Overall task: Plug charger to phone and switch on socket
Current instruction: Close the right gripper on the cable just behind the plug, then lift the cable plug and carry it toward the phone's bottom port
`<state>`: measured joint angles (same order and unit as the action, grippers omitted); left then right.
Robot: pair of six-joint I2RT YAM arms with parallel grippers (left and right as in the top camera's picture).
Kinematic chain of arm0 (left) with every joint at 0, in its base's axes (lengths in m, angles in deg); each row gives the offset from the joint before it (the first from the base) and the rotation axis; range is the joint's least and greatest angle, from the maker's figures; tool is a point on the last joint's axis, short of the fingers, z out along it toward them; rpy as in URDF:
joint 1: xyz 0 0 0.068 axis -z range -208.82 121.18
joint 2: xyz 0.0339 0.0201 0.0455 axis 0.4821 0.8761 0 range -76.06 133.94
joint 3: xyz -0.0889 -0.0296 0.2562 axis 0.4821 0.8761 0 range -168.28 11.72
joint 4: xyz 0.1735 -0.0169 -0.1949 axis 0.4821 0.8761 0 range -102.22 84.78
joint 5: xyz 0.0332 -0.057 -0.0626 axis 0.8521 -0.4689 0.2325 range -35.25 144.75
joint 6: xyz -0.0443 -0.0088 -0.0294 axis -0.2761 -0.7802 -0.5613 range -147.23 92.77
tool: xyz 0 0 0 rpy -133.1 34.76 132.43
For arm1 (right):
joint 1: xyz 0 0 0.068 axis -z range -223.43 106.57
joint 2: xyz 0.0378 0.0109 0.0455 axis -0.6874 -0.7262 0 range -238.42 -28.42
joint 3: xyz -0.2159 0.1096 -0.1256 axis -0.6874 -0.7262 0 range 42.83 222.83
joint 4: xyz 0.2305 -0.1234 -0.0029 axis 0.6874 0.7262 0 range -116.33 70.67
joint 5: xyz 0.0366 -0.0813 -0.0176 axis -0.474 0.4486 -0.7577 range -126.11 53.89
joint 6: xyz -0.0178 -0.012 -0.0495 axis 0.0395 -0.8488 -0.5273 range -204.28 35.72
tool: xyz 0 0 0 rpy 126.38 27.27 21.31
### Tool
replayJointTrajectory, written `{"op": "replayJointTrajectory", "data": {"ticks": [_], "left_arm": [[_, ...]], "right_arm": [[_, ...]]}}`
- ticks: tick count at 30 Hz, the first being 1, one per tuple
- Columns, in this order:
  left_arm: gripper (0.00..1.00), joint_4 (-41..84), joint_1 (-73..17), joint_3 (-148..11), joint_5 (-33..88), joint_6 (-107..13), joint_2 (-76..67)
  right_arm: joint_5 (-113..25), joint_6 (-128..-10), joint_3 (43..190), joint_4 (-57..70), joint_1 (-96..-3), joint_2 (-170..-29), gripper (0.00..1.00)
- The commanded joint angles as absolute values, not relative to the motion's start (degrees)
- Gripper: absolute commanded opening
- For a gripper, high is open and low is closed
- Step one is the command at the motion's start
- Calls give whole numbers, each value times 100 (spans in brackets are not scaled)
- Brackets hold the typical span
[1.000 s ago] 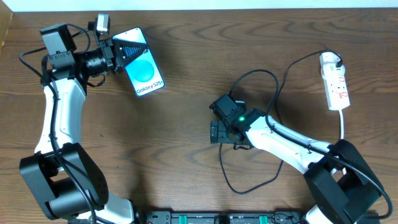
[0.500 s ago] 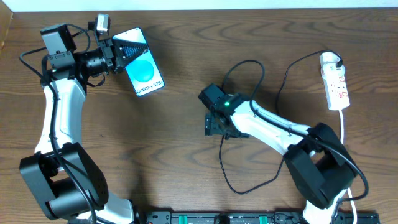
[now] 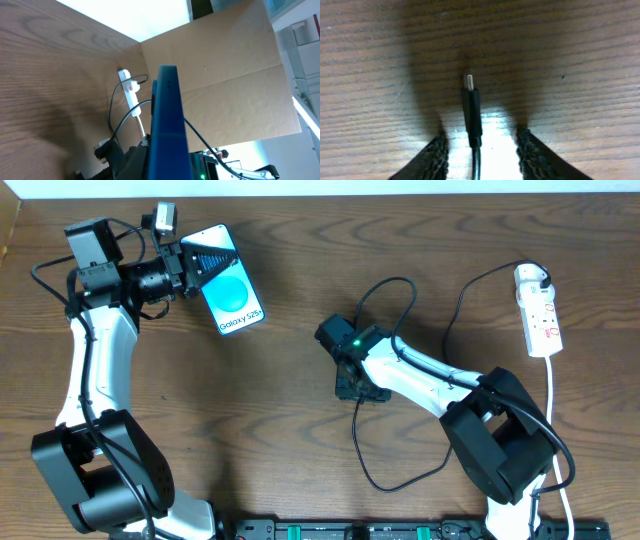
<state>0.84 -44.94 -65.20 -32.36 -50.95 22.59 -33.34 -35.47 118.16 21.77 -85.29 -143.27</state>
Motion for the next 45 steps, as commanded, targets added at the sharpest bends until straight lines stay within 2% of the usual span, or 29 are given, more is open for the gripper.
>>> {"op": "replayJointTrajectory", "data": {"ticks": [1, 15, 19, 21, 25, 29, 34, 36, 41, 45], "left_arm": [[7, 73, -4507, -6536, -3413, -5014, 2268], [8, 73, -4509, -6536, -3413, -5014, 2268], [8, 73, -4509, -6536, -3413, -5014, 2268], [8, 73, -4507, -6536, -3413, -5017, 2268], [8, 73, -4509, -6536, -3413, -5017, 2268], [8, 73, -4509, -6536, -3413, -5017, 2268], [7, 73, -4507, -6536, -3415, -5019, 2268], [7, 75, -4507, -6536, -3417, -5021, 2268], [7, 69, -4509, -6536, -3483, -5021, 2268], [7, -5, -4516, -6538, -3478, -5084, 2268]], "right_arm": [[-3153, -3503, 11838, 2153, -8543, -14589, 41], [-2858, -3501, 11838, 1910, -8540, -14611, 34], [-2880, -3501, 11838, 1923, -8543, -14611, 18], [-2943, -3501, 11838, 1956, -8543, -14611, 1], [-3406, -3512, 11838, 2037, -8543, -14611, 1], [-4504, -4111, 11842, 1947, -8510, -14609, 1], [-7616, -6176, 11842, 1254, -8346, -14609, 1], [-8525, -6615, 11842, 953, -8309, -14609, 1], [-10066, -6862, 11842, -171, -8254, -14609, 1], [-10468, -6395, 11842, -934, -8184, -14609, 1]]}}
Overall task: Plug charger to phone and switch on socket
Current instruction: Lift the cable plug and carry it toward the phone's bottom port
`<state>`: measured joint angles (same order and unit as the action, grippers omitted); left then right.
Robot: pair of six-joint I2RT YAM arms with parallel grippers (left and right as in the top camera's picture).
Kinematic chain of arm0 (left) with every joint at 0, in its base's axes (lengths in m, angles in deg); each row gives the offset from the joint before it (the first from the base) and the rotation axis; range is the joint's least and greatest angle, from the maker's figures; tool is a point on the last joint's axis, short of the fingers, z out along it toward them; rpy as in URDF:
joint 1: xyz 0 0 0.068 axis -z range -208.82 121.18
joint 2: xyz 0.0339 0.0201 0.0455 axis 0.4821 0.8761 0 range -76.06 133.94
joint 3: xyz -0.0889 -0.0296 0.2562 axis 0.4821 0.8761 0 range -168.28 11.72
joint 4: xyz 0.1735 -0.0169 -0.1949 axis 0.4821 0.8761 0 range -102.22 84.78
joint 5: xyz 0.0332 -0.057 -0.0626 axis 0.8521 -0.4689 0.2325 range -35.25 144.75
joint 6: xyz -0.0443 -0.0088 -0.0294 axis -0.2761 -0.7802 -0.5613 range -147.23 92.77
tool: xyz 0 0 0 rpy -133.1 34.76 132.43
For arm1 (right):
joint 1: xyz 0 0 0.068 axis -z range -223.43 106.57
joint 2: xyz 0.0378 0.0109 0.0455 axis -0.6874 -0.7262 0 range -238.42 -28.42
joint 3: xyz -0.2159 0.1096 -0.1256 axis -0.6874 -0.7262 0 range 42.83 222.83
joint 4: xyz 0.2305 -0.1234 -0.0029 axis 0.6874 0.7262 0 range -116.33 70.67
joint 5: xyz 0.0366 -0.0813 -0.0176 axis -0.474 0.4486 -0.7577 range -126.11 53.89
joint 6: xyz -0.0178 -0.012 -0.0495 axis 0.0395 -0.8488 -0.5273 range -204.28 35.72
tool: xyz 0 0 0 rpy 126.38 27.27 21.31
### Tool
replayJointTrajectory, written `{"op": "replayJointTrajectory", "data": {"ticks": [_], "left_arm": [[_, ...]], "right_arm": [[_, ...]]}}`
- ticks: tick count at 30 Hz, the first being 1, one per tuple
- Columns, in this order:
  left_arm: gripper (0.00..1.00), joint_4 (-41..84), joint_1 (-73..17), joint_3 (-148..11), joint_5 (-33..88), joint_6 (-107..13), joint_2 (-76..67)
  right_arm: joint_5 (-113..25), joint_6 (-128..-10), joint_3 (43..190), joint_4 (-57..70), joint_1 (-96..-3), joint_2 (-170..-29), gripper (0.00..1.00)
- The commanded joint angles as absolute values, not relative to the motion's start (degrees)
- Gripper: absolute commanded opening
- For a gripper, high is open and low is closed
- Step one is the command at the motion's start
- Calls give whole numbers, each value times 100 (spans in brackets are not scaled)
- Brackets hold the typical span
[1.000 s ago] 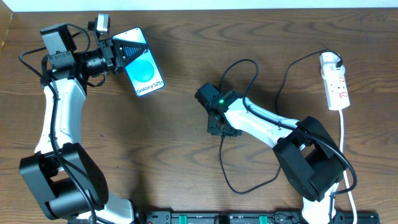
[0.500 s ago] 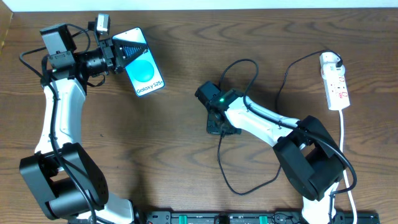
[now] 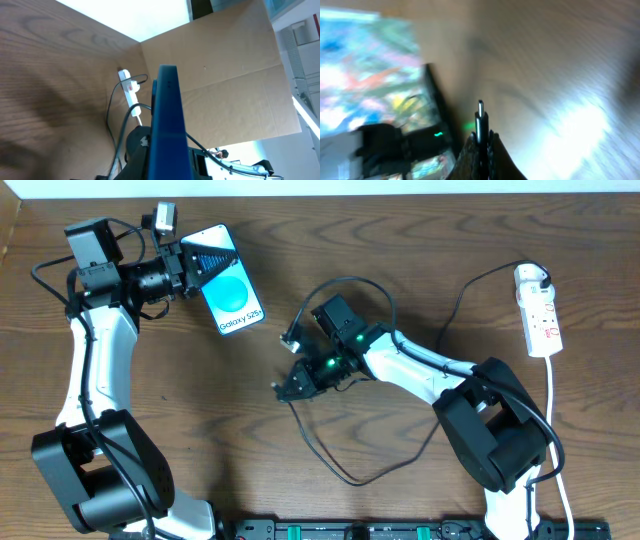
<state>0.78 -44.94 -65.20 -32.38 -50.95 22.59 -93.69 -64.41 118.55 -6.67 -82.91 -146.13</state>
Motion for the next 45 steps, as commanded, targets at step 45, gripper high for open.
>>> {"op": "replayJointTrajectory", "data": {"ticks": [45], "left_arm": [[8, -5177, -4339, -6538, -2925, -10398, 2268]], "right_arm": [[-10693, 639, 11842, -10028, -7668, -14609, 1]]}}
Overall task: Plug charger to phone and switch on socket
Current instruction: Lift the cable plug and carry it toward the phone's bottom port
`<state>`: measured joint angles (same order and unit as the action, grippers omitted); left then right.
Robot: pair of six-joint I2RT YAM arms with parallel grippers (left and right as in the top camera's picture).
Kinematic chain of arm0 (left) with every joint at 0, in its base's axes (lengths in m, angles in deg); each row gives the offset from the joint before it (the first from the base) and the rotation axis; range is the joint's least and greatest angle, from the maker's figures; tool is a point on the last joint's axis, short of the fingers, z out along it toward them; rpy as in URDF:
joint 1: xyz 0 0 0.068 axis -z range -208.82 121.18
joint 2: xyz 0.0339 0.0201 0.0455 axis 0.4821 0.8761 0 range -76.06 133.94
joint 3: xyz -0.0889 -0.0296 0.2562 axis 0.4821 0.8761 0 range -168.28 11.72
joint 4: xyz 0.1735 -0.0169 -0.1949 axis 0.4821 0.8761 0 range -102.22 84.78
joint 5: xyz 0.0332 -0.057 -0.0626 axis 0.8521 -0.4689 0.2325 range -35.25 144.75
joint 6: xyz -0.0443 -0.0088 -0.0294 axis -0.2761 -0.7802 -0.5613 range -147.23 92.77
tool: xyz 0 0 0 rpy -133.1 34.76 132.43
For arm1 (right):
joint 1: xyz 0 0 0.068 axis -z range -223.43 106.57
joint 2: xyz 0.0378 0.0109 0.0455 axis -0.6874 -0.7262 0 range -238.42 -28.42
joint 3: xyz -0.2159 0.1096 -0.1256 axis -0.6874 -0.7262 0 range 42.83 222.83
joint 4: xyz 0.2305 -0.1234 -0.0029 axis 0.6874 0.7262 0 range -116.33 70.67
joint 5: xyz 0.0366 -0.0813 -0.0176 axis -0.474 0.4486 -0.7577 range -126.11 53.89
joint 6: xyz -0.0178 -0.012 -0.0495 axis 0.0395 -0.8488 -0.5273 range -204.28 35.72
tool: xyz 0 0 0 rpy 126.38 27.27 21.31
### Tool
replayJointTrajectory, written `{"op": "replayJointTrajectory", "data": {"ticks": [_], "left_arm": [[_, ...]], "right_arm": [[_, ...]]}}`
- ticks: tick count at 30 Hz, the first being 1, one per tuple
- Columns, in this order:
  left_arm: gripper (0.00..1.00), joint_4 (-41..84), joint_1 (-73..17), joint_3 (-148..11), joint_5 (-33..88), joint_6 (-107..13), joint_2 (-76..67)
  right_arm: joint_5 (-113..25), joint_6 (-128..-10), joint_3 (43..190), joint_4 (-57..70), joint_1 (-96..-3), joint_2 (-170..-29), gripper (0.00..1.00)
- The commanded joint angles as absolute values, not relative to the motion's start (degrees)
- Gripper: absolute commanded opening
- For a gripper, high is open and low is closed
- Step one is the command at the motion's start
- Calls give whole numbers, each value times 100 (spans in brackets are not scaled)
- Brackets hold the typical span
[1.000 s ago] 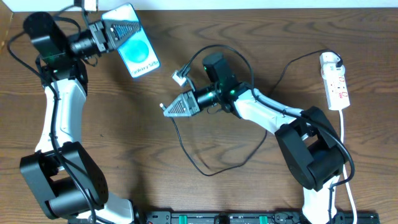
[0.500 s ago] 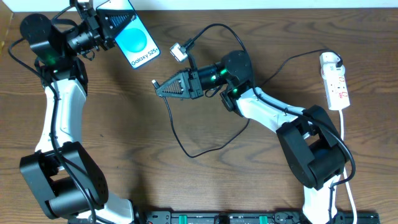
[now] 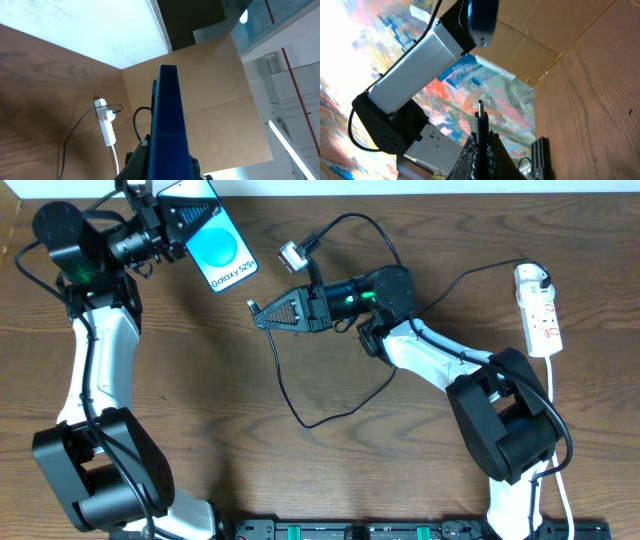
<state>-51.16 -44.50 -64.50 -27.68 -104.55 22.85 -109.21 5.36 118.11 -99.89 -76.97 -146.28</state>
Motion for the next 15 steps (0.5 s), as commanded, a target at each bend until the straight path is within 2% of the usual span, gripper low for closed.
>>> {"op": "replayJointTrajectory", "data": {"ticks": [1, 15], "left_arm": [[7, -5177, -4291, -6538, -2971, -10389, 2268], [7, -5177, -4129, -6538, -3068, -10116, 2268]], "right_arm": [[-10691, 637, 11842, -10028, -7668, -14609, 1], [-10696, 632, 11842, -10030, -7596, -14609, 1]]}}
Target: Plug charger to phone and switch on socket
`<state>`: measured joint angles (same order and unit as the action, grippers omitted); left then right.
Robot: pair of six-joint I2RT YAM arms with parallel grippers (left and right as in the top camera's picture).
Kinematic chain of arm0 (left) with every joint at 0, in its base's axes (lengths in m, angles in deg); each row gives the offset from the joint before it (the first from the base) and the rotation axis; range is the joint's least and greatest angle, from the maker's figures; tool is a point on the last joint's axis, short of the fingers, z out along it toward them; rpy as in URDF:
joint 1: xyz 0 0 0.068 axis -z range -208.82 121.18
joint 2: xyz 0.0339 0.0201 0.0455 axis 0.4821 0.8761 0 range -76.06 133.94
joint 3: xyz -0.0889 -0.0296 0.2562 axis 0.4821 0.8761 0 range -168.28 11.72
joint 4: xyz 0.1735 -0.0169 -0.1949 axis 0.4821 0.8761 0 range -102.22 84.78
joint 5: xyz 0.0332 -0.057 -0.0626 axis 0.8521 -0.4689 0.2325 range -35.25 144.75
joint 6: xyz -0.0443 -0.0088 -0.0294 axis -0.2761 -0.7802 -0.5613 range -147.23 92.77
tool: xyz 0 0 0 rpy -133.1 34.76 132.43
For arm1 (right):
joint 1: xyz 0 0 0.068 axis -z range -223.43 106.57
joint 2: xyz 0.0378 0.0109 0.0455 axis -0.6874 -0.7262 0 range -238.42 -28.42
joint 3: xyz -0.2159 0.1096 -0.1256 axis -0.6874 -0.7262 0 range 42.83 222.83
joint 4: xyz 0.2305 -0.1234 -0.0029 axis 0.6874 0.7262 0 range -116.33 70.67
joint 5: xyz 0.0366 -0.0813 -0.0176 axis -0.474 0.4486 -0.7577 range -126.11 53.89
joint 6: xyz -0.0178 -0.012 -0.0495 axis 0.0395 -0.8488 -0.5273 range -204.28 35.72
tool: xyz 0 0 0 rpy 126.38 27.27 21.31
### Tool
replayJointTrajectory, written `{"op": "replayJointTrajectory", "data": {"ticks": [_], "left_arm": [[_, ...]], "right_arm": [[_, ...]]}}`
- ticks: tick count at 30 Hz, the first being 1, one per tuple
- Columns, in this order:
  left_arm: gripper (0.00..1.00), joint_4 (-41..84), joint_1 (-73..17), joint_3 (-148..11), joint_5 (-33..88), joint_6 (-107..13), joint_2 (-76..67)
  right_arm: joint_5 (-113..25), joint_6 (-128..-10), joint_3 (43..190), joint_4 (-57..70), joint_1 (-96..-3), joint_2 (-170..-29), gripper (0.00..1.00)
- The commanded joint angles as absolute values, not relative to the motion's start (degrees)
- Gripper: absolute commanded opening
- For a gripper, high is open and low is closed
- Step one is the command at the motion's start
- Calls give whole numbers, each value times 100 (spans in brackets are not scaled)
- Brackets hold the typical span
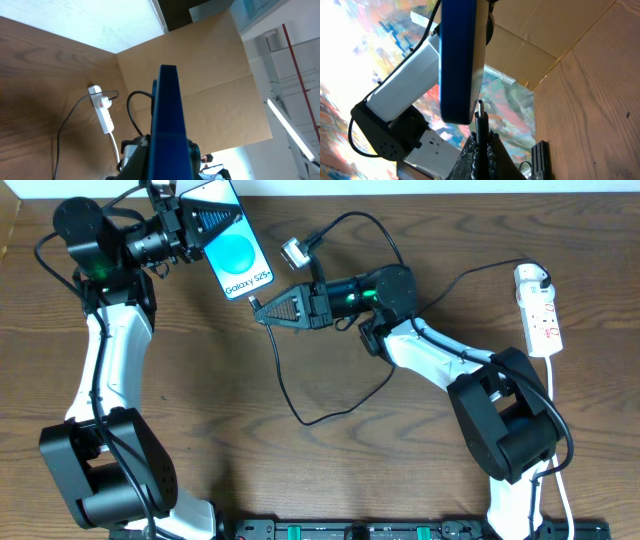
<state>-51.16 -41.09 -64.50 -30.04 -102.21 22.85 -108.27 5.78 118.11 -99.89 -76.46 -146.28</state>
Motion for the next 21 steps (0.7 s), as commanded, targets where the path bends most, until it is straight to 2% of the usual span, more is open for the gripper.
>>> {"op": "replayJointTrajectory", "data": {"ticks": [1, 21], "left_arm": [[7, -5177, -4138, -6538, -3054, -10094, 2268], [7, -5172, -4151, -6538, -2735, -9884, 2268]], "right_arm": [[-10696, 630, 11842, -10030, -7598, -14609, 1], [-10698, 176, 11842, -9764, -7598, -14609, 1]]}}
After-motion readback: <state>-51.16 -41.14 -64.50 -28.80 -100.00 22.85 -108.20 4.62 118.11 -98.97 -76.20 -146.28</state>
